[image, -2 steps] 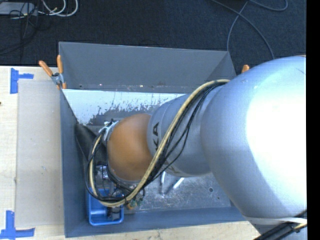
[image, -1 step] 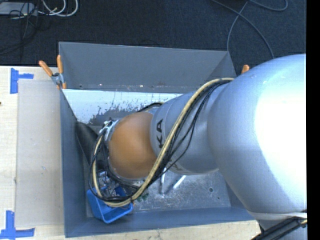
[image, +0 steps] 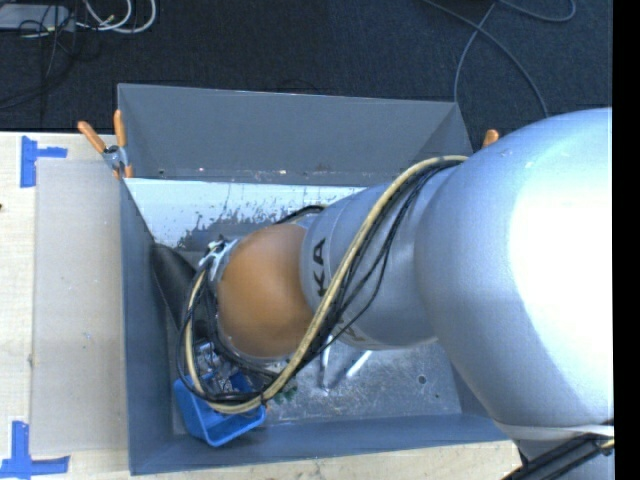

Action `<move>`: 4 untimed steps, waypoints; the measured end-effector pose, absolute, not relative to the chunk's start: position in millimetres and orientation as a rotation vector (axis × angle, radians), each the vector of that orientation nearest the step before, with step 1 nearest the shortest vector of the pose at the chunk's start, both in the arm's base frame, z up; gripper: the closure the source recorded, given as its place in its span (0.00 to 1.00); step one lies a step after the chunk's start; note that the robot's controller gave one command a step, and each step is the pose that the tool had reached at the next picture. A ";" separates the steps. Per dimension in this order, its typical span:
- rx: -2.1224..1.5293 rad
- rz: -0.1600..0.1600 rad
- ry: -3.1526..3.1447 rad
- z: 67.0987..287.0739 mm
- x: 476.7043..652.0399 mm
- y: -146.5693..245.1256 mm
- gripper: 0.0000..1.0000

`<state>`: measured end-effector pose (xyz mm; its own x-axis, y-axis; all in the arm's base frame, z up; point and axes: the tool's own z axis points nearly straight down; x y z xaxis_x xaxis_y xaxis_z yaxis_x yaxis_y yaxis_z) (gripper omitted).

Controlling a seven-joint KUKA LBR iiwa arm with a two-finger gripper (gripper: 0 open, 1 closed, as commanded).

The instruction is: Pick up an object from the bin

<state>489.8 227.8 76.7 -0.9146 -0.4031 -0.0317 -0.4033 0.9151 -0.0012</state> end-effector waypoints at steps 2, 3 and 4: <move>-0.644 0.003 3.057 103.4 485.9 226.7 1.00; -0.640 0.004 3.057 141.5 486.4 226.9 1.00; -0.639 0.004 3.057 173.8 486.9 226.9 1.00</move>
Offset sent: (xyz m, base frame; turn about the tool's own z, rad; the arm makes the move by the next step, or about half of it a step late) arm -0.0001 -0.0002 0.0560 0.0007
